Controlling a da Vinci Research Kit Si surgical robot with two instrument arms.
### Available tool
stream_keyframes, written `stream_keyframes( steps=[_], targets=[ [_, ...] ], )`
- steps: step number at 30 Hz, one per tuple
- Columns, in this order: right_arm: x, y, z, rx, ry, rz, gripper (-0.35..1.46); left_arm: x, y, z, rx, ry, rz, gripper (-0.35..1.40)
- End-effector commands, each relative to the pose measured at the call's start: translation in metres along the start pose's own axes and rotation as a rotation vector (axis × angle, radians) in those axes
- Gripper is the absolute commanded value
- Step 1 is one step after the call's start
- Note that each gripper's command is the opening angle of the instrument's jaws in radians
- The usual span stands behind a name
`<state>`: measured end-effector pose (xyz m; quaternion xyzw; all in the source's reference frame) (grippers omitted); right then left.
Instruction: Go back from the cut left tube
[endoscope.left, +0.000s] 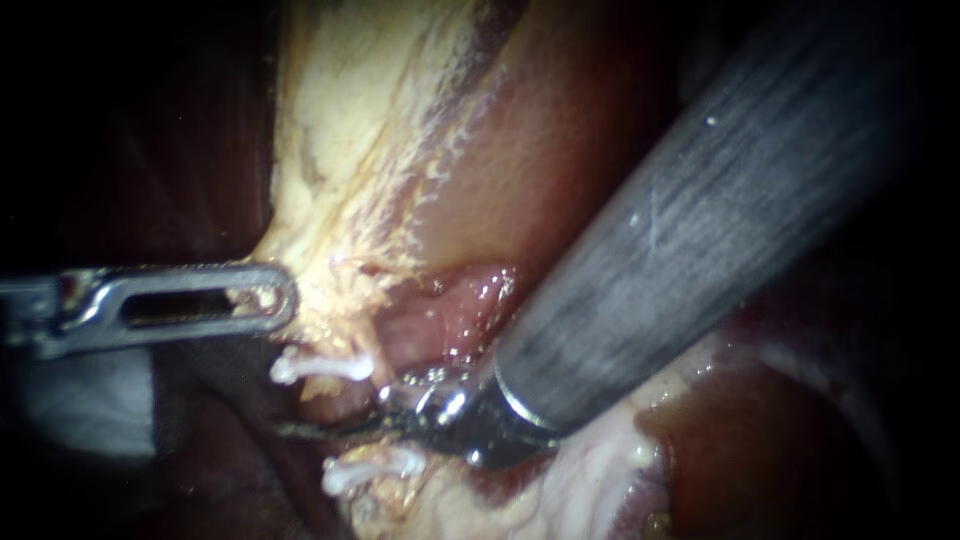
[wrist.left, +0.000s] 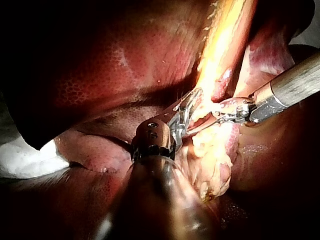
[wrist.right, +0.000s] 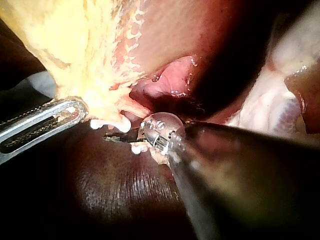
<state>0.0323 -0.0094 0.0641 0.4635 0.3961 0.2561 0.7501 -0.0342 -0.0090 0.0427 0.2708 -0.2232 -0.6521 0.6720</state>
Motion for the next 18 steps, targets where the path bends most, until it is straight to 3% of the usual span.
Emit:
stream_keyframes(
  steps=[1,2,4,8,13,18],
  targets=[
    [0.0,0.0,0.0,0.0,0.0,0.0,-0.35,0.0,0.0,0.0,0.0,0.0,0.0,-0.35],
    [0.0,0.0,0.0,0.001,0.0,0.0,-0.35,0.0,0.0,0.0,0.0,0.0,0.0,-0.35],
    [0.0,-0.0001,0.0,0.001,0.0,-0.001,0.05,0.0,0.0,0.0,0.0,0.0,0.0,-0.35],
    [0.0001,-0.0003,0.0,0.0,-0.003,0.0,0.42,0.0,0.0,0.0,0.001,0.0,0.0,-0.35],
    [0.0001,-0.0003,0.0,-0.001,0.001,0.0,0.64,0.0,0.0001,0.0,0.001,0.0,0.0,-0.35],
    [0.0001,-0.0004,0.0,-0.001,0.001,0.0,0.69,0.0,0.0001,0.0,-0.001,0.002,0.001,-0.35]
  ],
)
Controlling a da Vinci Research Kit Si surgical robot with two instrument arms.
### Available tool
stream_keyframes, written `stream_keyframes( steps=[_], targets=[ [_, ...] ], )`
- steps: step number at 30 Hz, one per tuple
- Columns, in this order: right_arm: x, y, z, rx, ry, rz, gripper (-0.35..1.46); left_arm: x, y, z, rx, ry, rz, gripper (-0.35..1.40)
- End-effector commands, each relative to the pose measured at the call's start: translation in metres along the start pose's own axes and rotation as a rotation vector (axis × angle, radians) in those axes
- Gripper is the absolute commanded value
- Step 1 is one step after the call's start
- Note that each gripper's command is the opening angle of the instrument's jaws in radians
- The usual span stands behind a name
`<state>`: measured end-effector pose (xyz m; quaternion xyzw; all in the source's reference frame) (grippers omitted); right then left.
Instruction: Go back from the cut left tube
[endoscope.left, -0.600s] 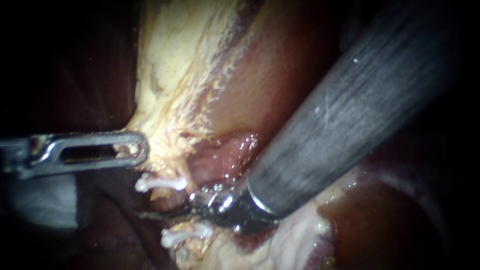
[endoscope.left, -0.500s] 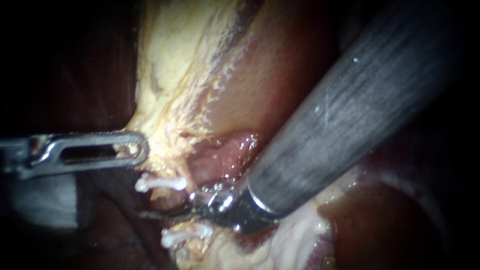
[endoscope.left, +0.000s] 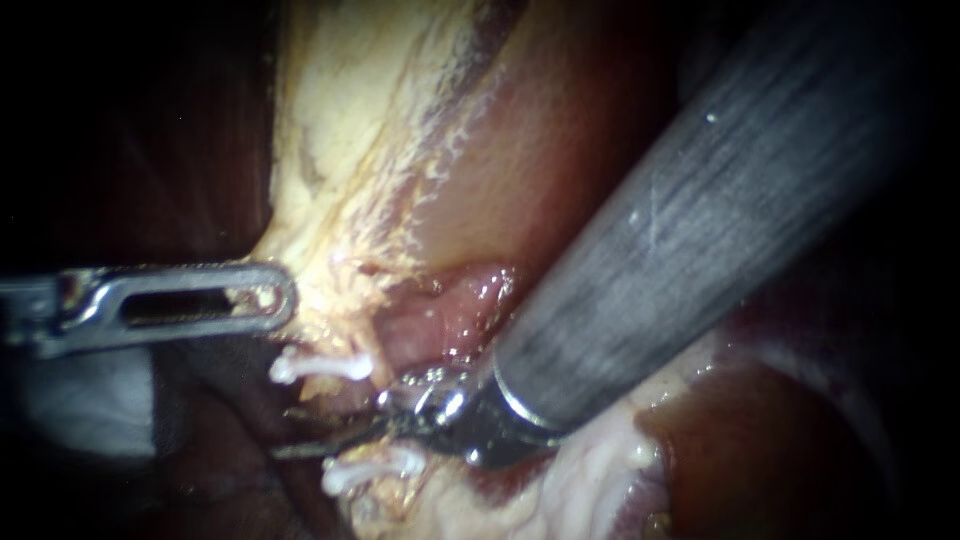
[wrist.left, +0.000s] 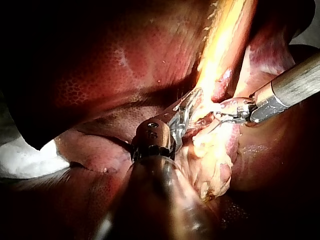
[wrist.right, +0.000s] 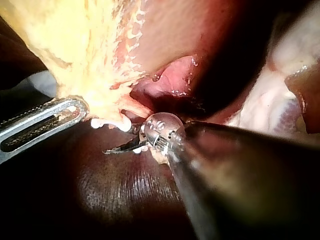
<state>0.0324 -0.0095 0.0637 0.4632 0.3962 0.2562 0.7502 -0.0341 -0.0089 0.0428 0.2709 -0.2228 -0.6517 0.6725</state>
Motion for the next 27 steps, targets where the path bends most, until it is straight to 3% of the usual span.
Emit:
stream_keyframes(
  steps=[1,4,6,9,14,22,27],
  targets=[
    [0.0,-0.0001,0.0,-0.001,0.001,0.0,0.71,0.0,0.0,0.0,-0.001,0.001,0.0,-0.35],
    [-0.0001,-0.0004,-0.0001,0.001,-0.001,0.004,0.78,0.0,0.0001,0.0,-0.001,0.001,0.0,-0.35],
    [-0.0004,-0.001,-0.0005,0.006,-0.004,-0.04,0.86,-0.0001,0.0001,0.0,-0.001,0.001,0.0,-0.35],
    [-0.0008,-0.002,-0.0012,0.018,-0.003,-0.15,1.13,-0.0001,0.0003,0.0001,0.0,0.002,0.001,-0.35],
    [-0.0014,-0.0033,-0.0035,0.029,0.009,-0.318,1.33,-0.0002,0.0005,0.0001,0.0,0.002,0.002,-0.35],
    [-0.0034,-0.0046,-0.0112,-0.009,0.075,-0.479,1.43,-0.0002,0.0005,0.0001,0.0,0.002,0.002,-0.35],
    [-0.0031,-0.0048,-0.018,-0.088,0.093,-0.558,1.43,-0.0002,0.0005,0.0001,0.0,0.002,0.002,-0.35]
  ],
)
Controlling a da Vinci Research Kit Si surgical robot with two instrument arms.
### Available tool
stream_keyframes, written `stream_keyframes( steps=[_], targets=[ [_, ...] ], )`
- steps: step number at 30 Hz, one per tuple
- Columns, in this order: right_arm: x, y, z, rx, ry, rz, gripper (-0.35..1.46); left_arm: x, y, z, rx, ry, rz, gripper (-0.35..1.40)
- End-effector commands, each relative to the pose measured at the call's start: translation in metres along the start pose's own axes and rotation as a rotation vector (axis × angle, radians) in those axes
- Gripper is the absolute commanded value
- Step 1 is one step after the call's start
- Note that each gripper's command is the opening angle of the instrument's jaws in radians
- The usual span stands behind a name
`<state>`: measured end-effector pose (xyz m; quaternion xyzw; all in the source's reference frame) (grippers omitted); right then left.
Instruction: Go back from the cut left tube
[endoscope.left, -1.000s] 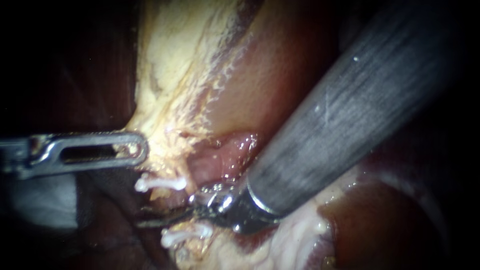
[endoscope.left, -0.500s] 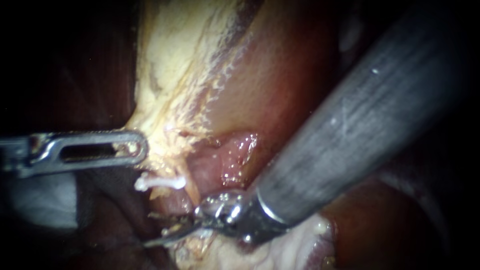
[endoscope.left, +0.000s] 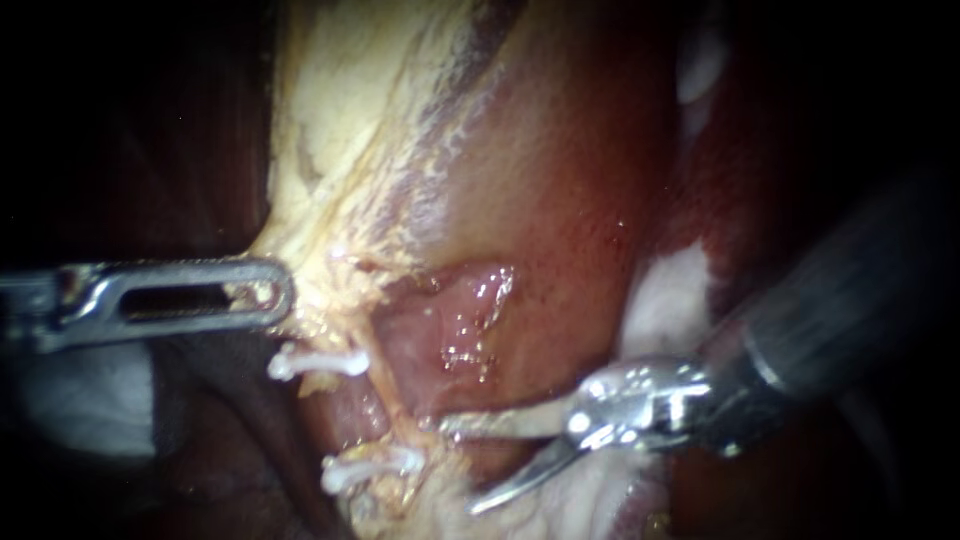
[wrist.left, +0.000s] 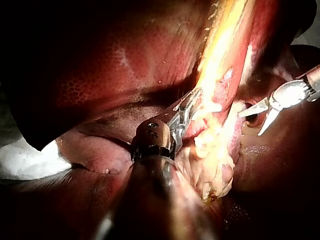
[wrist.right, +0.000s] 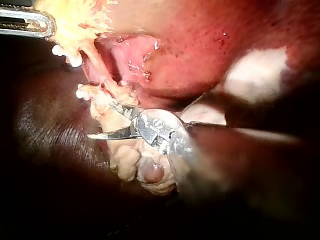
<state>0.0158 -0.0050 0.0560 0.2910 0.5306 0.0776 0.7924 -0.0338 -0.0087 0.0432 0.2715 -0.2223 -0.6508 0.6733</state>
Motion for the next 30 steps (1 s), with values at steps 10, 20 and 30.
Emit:
stream_keyframes(
  steps=[10,20,30],
  targets=[
    [0.0033,0.001,-0.0094,-0.144,0.045,-0.121,1.43,0.0,-0.0001,0.0001,0.0,0.0,0.0,-0.35],
    [0.0037,0.0011,-0.0113,-0.171,0.057,-0.135,1.43,0.0016,0.0001,0.0036,-0.002,-0.01,0.004,-0.35],
    [0.0037,0.0013,-0.0112,-0.172,0.056,-0.14,1.43,0.0021,-0.0013,0.0089,0.012,0.0,0.006,-0.35]
  ],
)
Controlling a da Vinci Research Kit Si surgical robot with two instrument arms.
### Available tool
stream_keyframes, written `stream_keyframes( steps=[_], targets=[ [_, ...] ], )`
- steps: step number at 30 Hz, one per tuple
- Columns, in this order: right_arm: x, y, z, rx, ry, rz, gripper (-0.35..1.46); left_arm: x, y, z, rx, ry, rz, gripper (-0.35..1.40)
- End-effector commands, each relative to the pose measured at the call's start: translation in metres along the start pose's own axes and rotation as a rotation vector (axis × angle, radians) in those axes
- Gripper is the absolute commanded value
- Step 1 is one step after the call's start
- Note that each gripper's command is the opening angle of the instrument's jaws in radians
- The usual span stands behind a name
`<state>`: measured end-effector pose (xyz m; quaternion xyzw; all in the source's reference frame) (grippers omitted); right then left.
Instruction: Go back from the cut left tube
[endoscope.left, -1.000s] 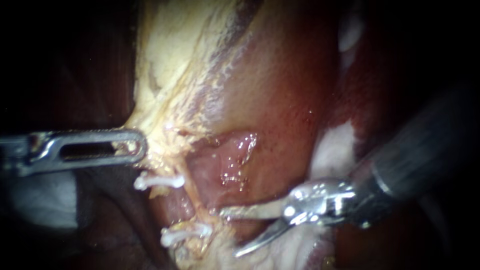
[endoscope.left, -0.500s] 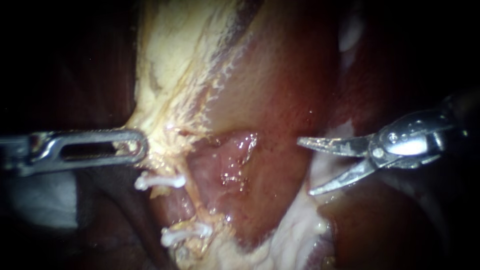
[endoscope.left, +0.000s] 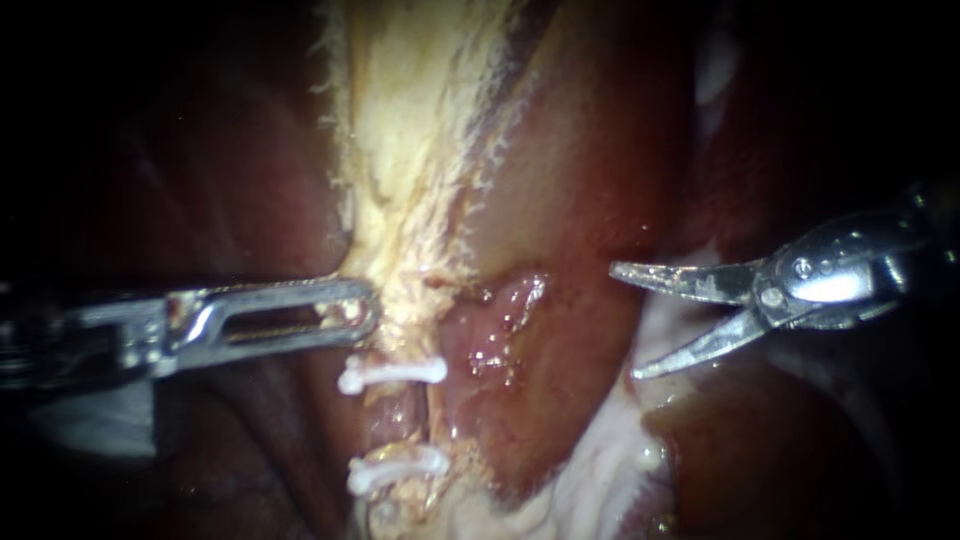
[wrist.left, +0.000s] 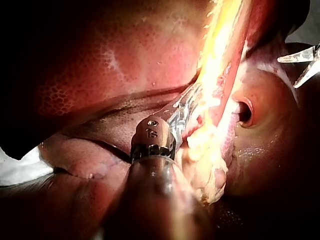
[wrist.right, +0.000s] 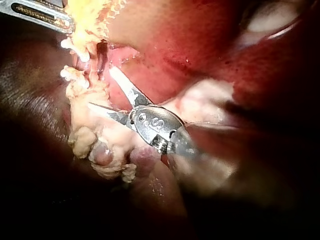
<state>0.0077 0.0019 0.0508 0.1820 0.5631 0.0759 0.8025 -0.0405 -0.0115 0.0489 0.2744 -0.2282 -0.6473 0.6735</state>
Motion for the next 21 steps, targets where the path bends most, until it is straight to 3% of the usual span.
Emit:
stream_keyframes(
  steps=[1,21],
  targets=[
    [0.0,0.0,0.0001,0.0,-0.001,-0.001,1.43,-0.0001,-0.0001,0.0002,-0.001,0.002,-0.001,-0.35],
    [0.0,0.0,0.0,0.0,-0.001,-0.007,1.43,-0.0001,-0.0003,0.0006,0.001,0.005,0.0,-0.35]
  ],
)
